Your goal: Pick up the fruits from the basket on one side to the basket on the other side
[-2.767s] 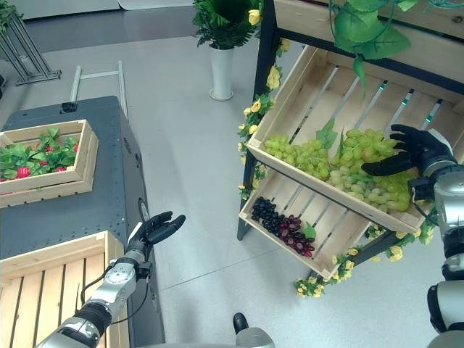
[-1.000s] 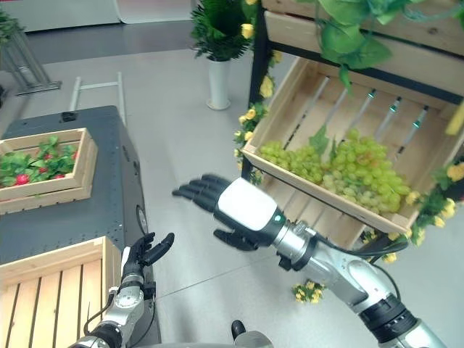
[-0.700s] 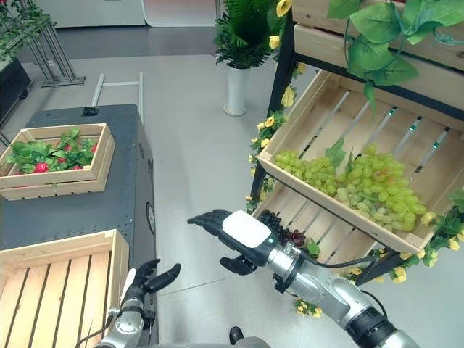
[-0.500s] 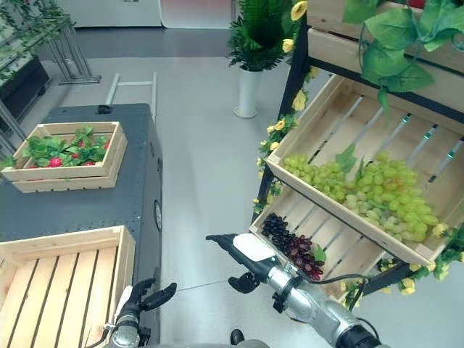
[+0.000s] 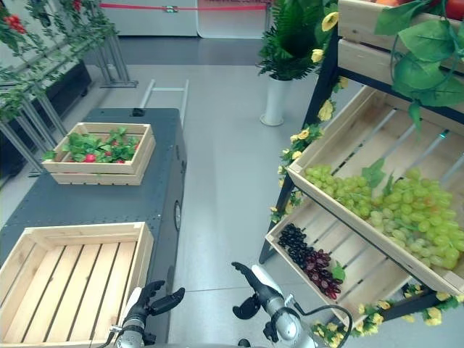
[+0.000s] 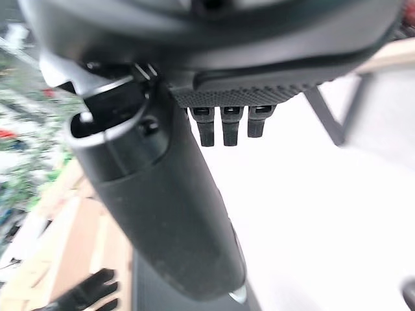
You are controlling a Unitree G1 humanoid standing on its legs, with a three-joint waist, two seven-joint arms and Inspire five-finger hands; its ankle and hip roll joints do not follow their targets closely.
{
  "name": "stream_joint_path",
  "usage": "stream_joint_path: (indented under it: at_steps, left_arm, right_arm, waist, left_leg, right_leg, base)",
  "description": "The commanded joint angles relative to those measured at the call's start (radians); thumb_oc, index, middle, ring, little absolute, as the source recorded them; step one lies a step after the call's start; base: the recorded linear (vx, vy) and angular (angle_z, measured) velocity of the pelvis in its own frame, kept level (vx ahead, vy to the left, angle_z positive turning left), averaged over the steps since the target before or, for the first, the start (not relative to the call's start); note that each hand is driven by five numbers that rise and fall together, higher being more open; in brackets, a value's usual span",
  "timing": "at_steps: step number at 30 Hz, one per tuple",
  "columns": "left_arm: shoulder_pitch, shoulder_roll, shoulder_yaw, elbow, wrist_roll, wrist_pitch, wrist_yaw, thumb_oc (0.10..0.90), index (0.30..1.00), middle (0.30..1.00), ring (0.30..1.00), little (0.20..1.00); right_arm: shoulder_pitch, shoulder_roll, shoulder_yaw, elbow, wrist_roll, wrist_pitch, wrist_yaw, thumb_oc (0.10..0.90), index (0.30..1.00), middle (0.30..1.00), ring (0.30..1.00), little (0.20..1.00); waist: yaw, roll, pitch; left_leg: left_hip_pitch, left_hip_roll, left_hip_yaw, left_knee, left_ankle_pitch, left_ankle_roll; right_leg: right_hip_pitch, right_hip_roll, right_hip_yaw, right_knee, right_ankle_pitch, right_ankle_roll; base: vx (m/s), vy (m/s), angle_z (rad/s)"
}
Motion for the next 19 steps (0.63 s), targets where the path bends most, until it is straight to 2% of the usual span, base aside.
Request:
stream_joint_path:
  at_steps: [1, 3, 5, 9, 12, 19]
  left_arm:
    - [-0.093, 0.004, -0.048, 0.006, -0.03, -0.066, -0.215, 0.8, 0.9, 0.9, 0.9, 0.9]
    - [-0.089, 0.004, -0.068, 0.015, -0.029, -0.063, -0.285, 0.8, 0.9, 0.9, 0.9, 0.9]
    - [-0.086, 0.006, -0.1, 0.033, 0.008, -0.088, -0.347, 0.8, 0.9, 0.9, 0.9, 0.9]
    - [-0.099, 0.022, -0.122, 0.027, -0.008, -0.112, -0.358, 0.8, 0.9, 0.9, 0.9, 0.9]
    - [-0.108, 0.025, -0.14, 0.014, -0.01, -0.125, -0.372, 0.8, 0.9, 0.9, 0.9, 0.9]
    - [-0.114, 0.028, -0.156, 0.005, 0.01, -0.172, -0.376, 0.8, 0.9, 0.9, 0.9, 0.9]
  right_arm:
    - [-0.087, 0.04, -0.054, 0.095, 0.08, -0.007, 0.036, 0.8, 0.9, 0.9, 0.9, 0.9]
    - [-0.091, 0.05, -0.065, 0.144, 0.084, 0.009, 0.054, 0.8, 0.9, 0.9, 0.9, 0.9]
    - [-0.099, 0.061, -0.077, 0.232, 0.095, 0.022, 0.085, 0.8, 0.9, 0.9, 0.9, 0.9]
    - [-0.108, 0.07, -0.092, 0.295, 0.102, 0.079, 0.119, 0.8, 0.9, 0.9, 0.9, 0.9]
    - [-0.111, 0.072, -0.091, 0.316, 0.084, 0.098, 0.117, 0.8, 0.9, 0.9, 0.9, 0.9]
    - [-0.115, 0.071, -0.106, 0.349, 0.077, 0.095, 0.104, 0.8, 0.9, 0.9, 0.9, 0.9]
  waist:
    - [0.02, -0.001, 0.029]
    - [0.022, 0.001, 0.03]
    - [0.023, 0.008, 0.03]
    - [0.025, 0.018, 0.032]
    - [0.03, 0.021, 0.037]
    - [0.042, 0.019, 0.043]
  left_leg:
    - [0.022, -0.056, -0.051, 0.01, -0.117, 0.031]
    - [0.023, -0.057, -0.056, 0.01, -0.117, 0.031]
    - [0.025, -0.058, -0.061, 0.01, -0.117, 0.032]
    - [0.028, -0.061, -0.074, 0.01, -0.119, 0.034]
    - [0.022, -0.061, -0.086, 0.01, -0.113, 0.033]
    - [0.025, -0.062, -0.112, 0.01, -0.114, 0.03]
  right_leg:
    - [0.043, -0.021, -0.059, 0.025, -0.059, 0.016]
    - [0.045, -0.021, -0.062, 0.027, -0.062, 0.014]
    - [0.051, -0.019, -0.063, 0.026, -0.066, 0.01]
    - [0.063, -0.016, -0.062, 0.024, -0.077, 0.004]
    - [0.062, -0.016, -0.067, 0.026, -0.079, 0.0]
    - [0.079, -0.016, -0.078, 0.014, -0.081, -0.003]
  base:
    - [0.01, -0.018, 0.13]
    - [0.01, -0.01, 0.24]
    - [0.02, -0.007, 0.15]
    - [0.03, -0.004, 0.08]
    - [0.0, -0.002, 0.03]
    - [0.01, -0.013, 0.12]
